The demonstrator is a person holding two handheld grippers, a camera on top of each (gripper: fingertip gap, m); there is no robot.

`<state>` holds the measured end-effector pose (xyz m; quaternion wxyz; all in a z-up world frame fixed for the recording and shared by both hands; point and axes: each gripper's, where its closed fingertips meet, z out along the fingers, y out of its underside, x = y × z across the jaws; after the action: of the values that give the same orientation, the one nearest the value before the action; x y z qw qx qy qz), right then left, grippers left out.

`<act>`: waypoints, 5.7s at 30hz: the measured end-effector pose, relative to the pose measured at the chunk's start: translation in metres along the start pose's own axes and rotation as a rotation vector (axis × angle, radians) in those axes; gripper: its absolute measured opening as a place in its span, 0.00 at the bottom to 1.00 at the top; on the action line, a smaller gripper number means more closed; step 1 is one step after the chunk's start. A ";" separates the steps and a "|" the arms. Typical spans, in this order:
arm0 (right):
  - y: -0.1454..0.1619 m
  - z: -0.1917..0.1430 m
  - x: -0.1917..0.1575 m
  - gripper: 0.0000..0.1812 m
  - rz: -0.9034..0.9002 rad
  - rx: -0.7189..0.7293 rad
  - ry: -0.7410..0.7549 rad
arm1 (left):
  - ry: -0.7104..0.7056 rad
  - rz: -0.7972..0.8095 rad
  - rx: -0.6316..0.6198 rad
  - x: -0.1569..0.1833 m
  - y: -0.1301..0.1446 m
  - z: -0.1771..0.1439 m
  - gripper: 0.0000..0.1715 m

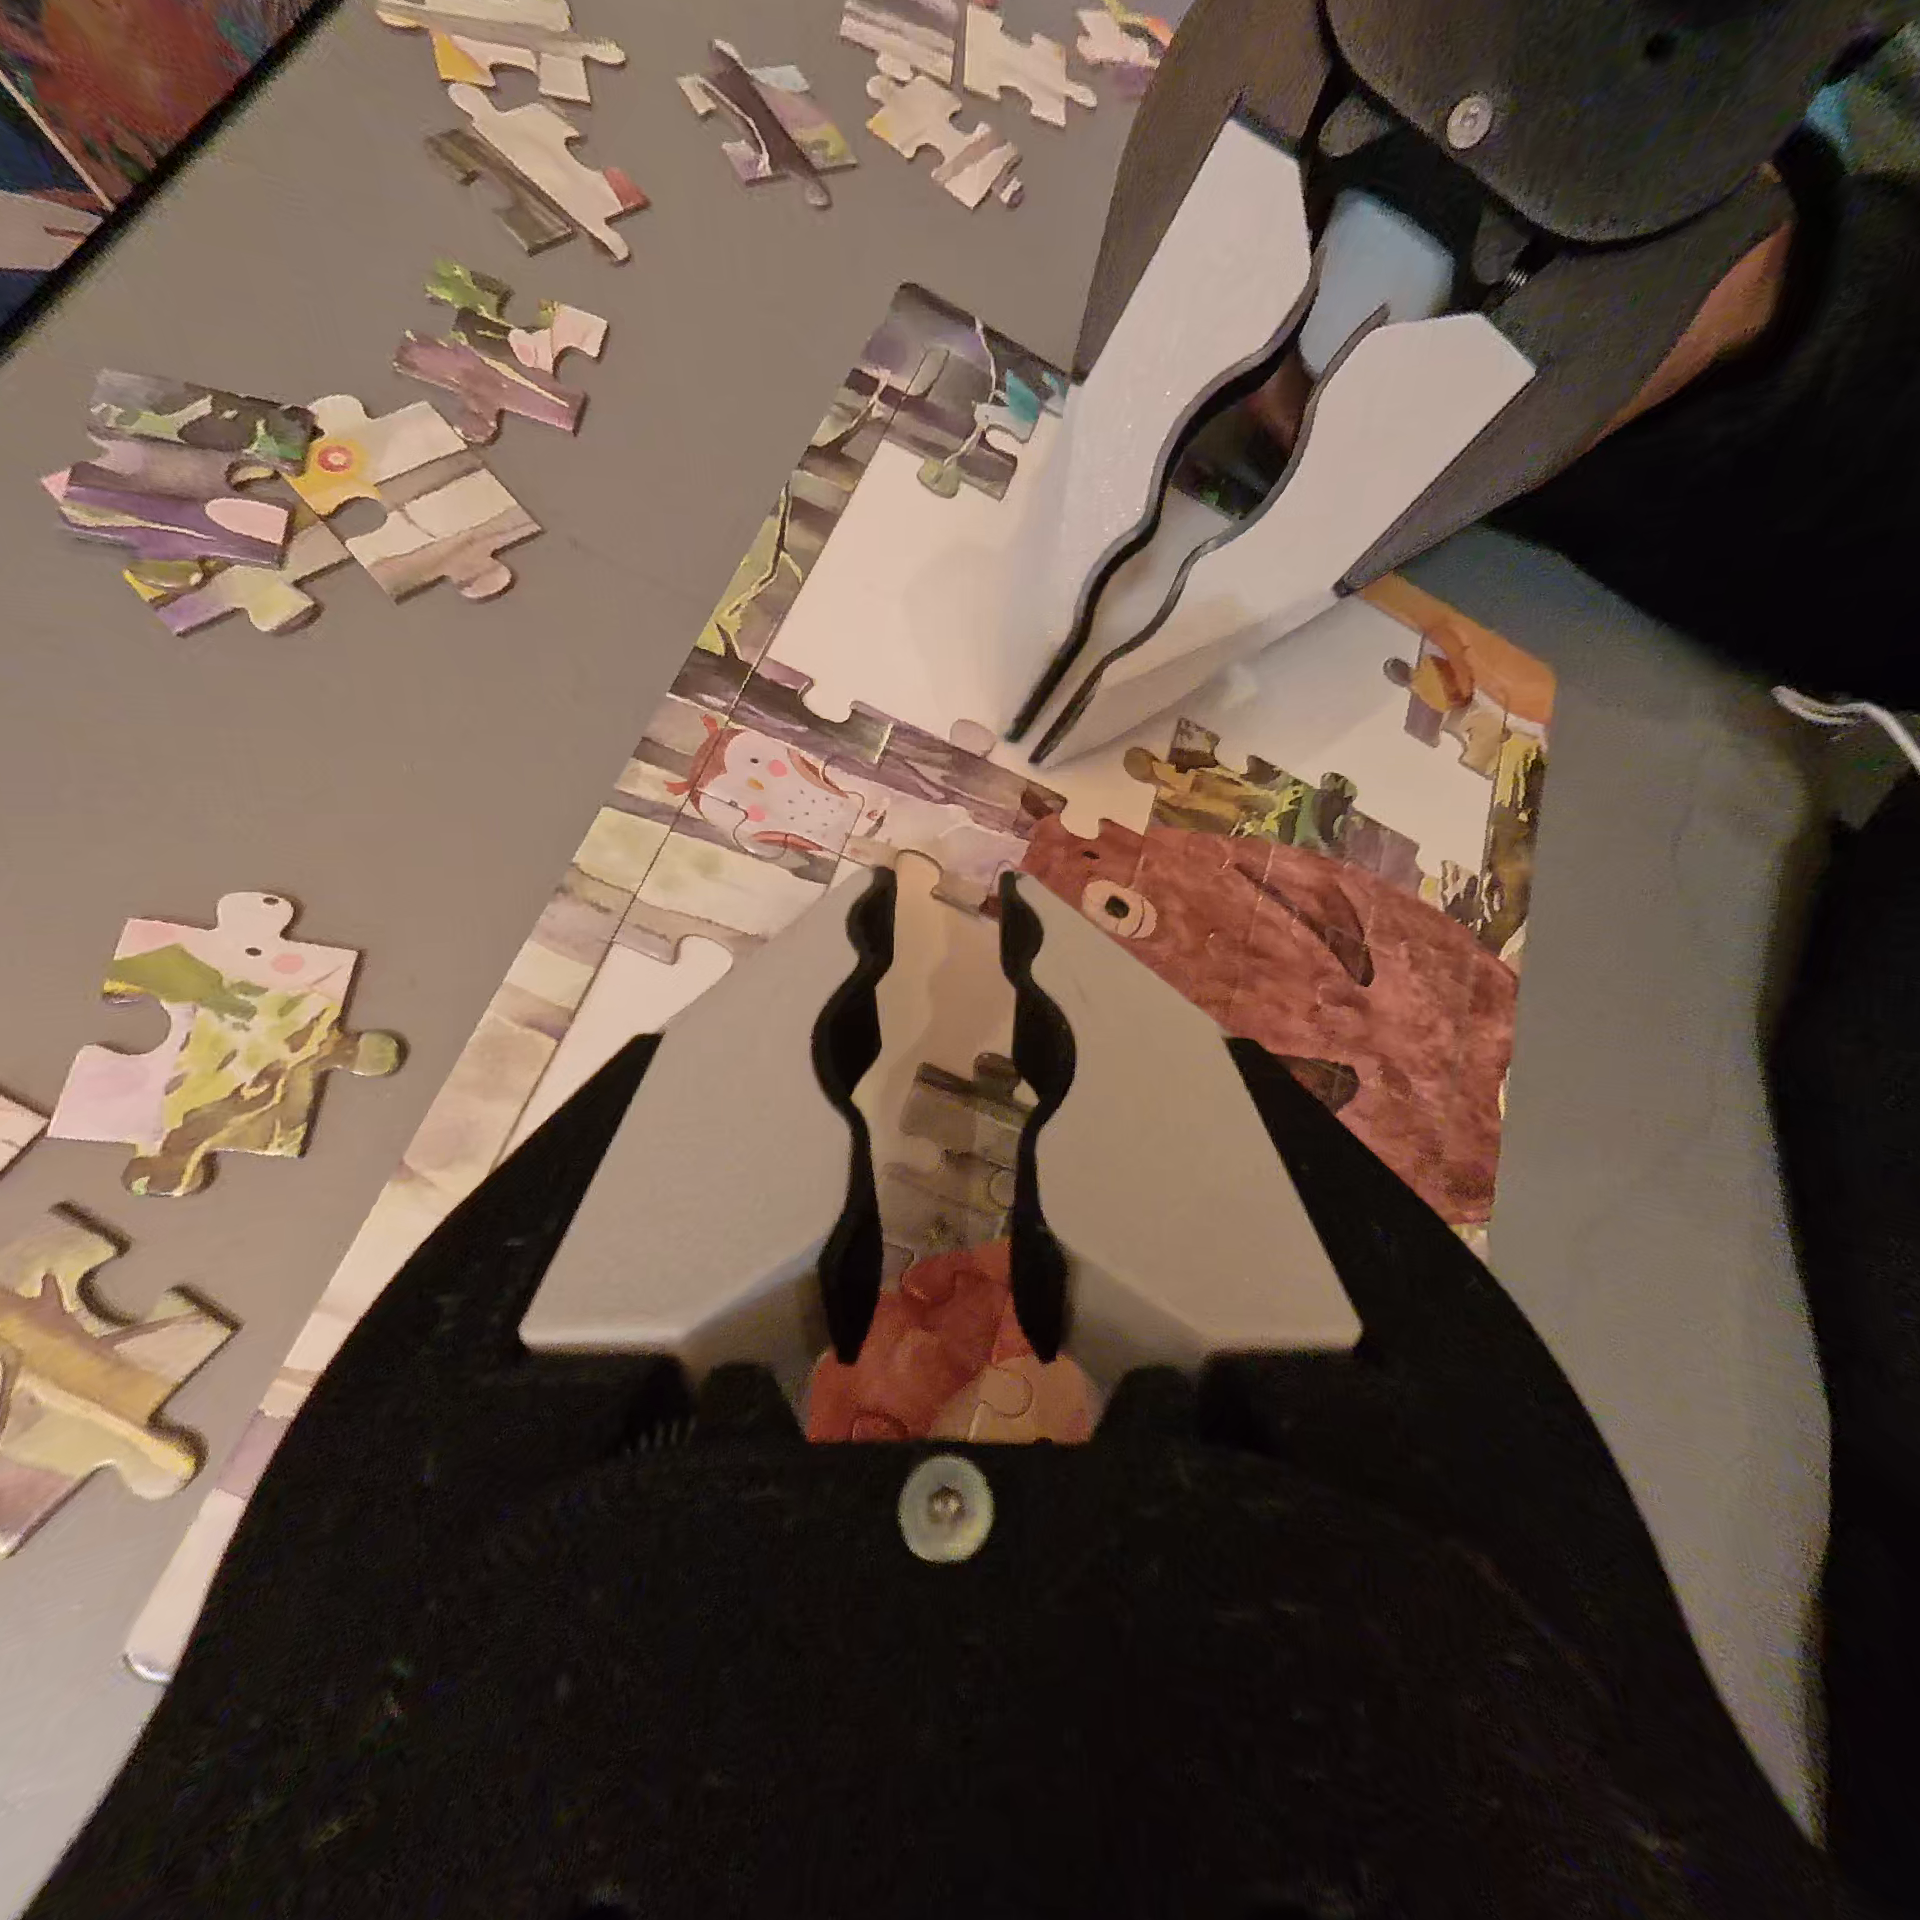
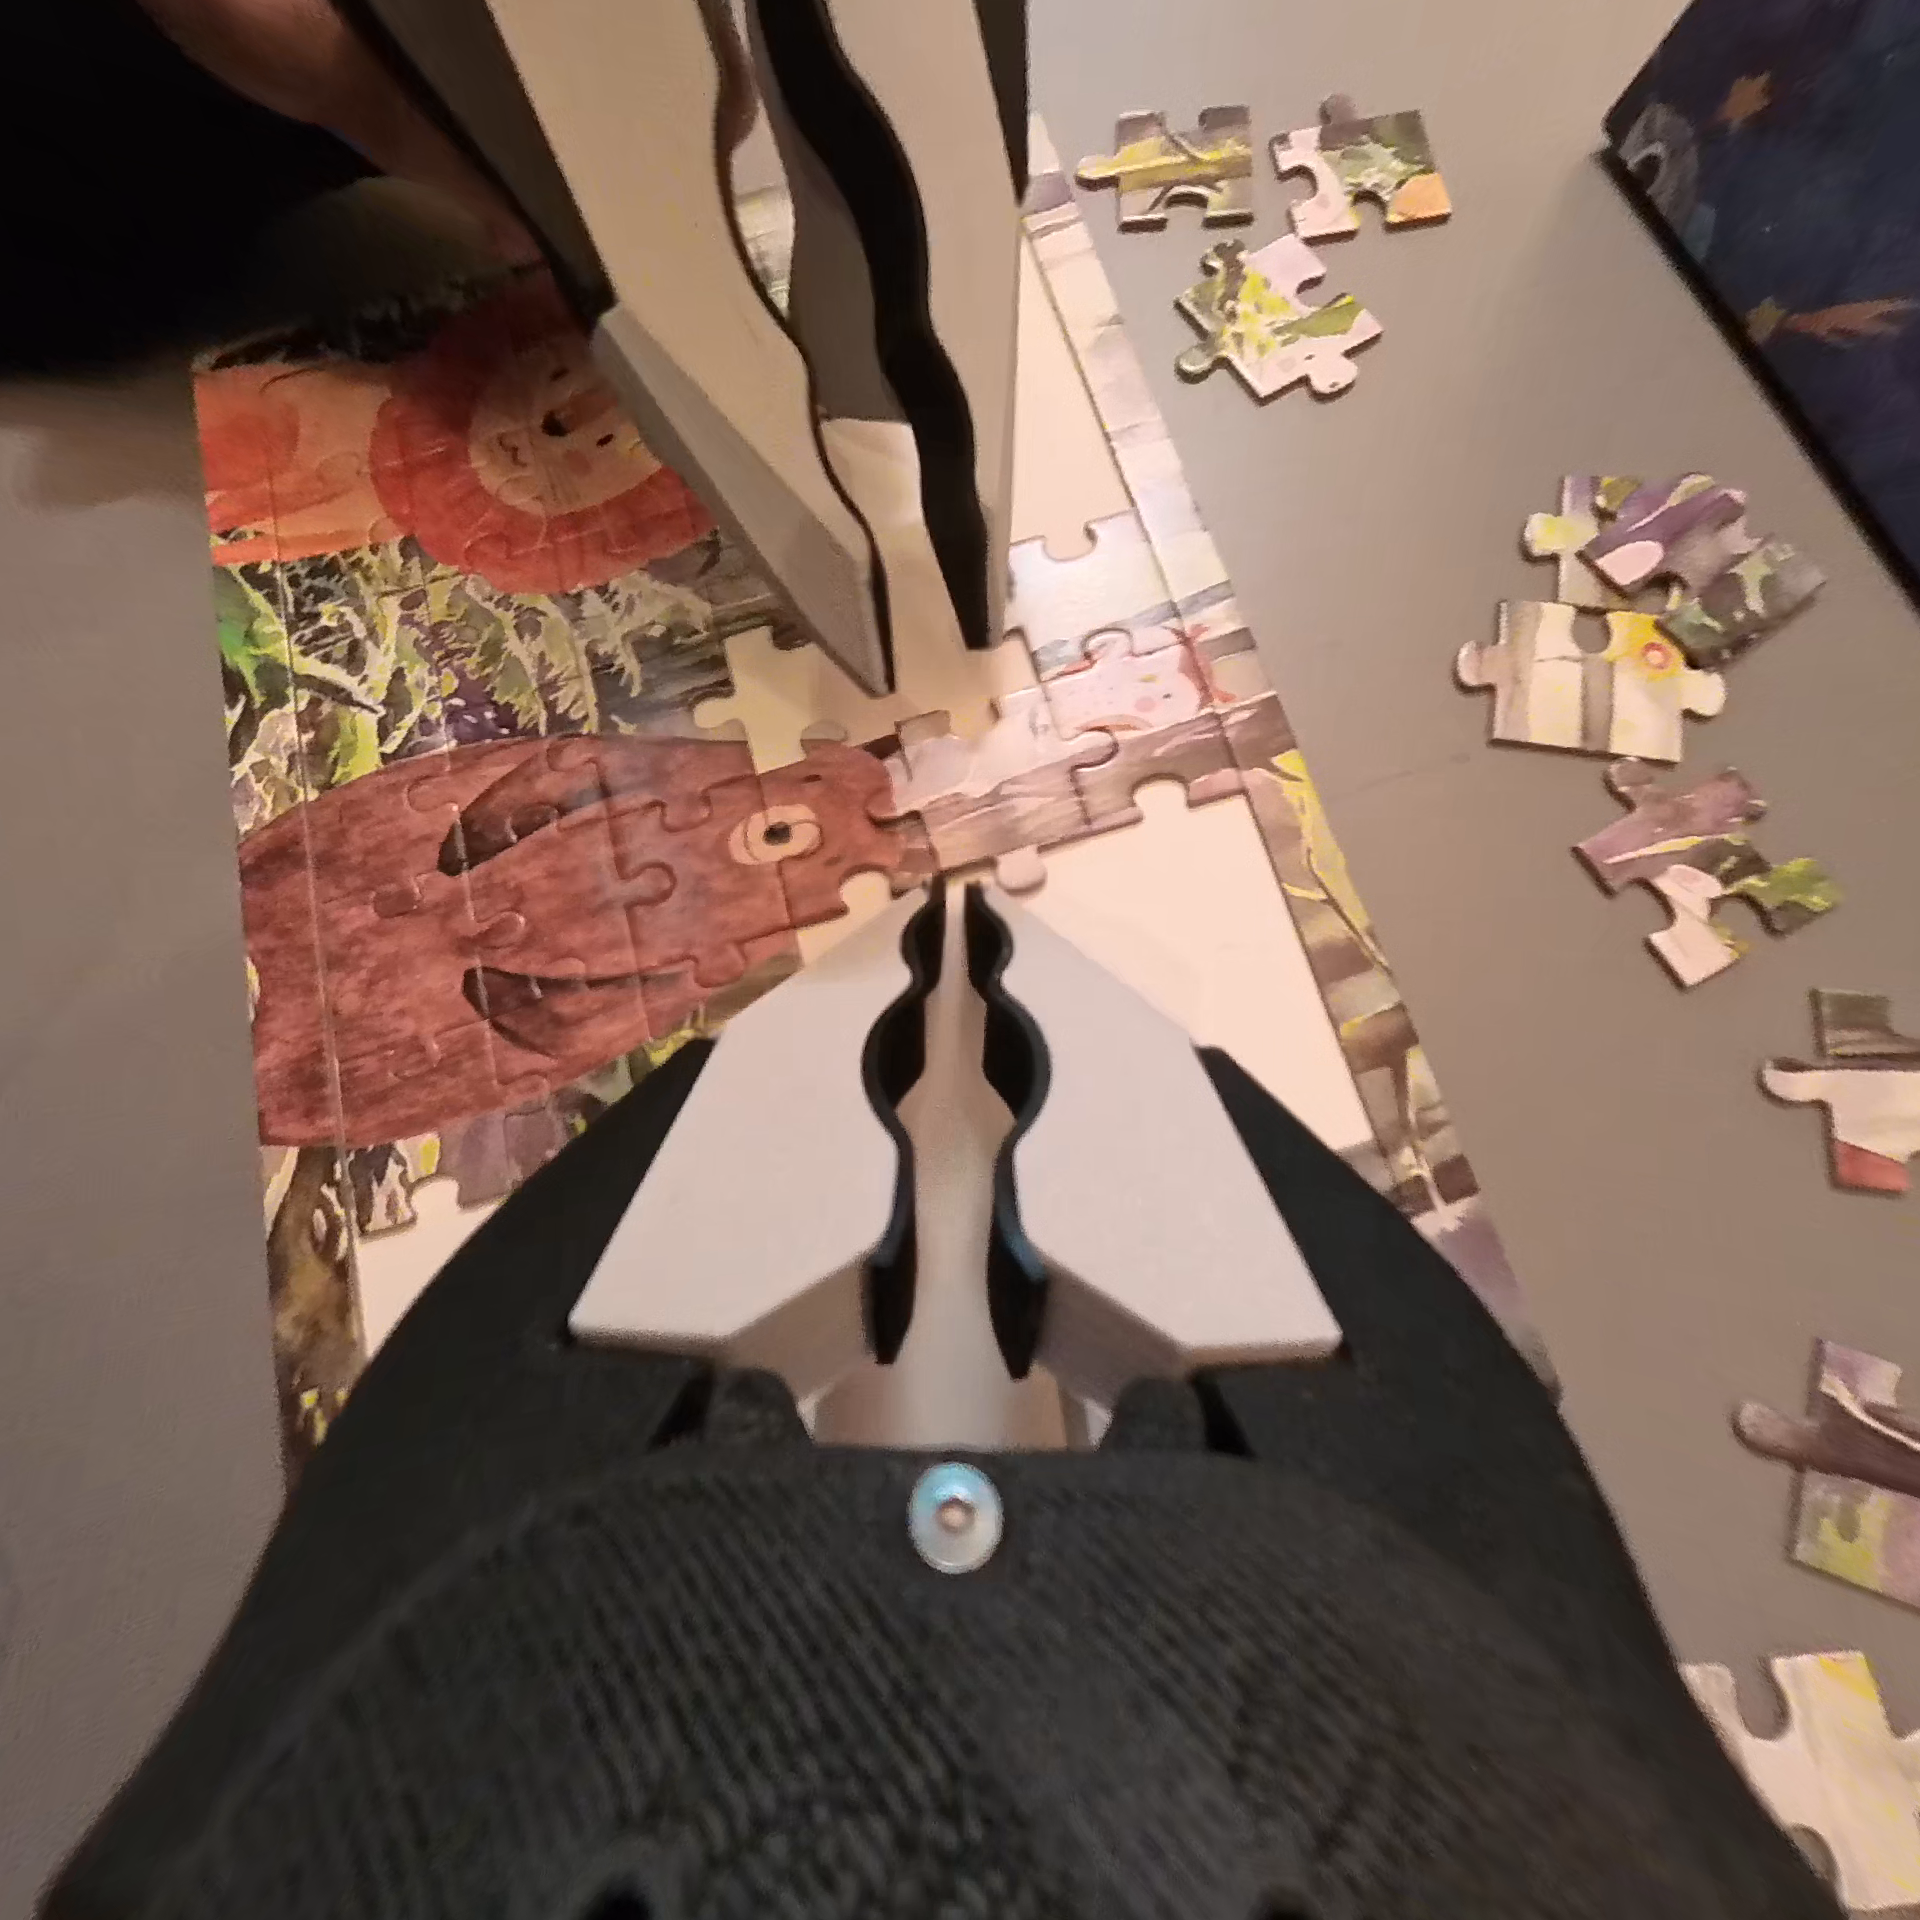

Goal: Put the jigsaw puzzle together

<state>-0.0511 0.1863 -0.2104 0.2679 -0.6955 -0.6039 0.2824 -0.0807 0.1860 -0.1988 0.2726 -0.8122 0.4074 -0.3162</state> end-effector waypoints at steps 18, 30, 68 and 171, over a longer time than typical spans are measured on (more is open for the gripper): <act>0.000 0.004 -0.013 0.02 0.019 -0.002 -0.076 | -0.036 0.013 -0.056 0.001 0.009 0.011 0.05; -0.003 0.003 -0.014 0.05 0.006 0.009 -0.078 | -0.076 0.021 -0.068 -0.003 0.009 0.010 0.05; -0.004 0.006 0.000 0.16 -0.046 0.016 0.043 | -0.148 0.140 -0.079 -0.010 0.009 0.005 0.18; -0.004 0.003 -0.015 0.13 0.039 0.013 -0.074 | -0.215 0.191 -0.085 -0.016 0.010 0.005 0.22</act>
<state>-0.0582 0.1718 -0.2087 0.2444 -0.6946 -0.5979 0.3168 -0.0895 0.1952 -0.2132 0.3088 -0.8097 0.4644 -0.1825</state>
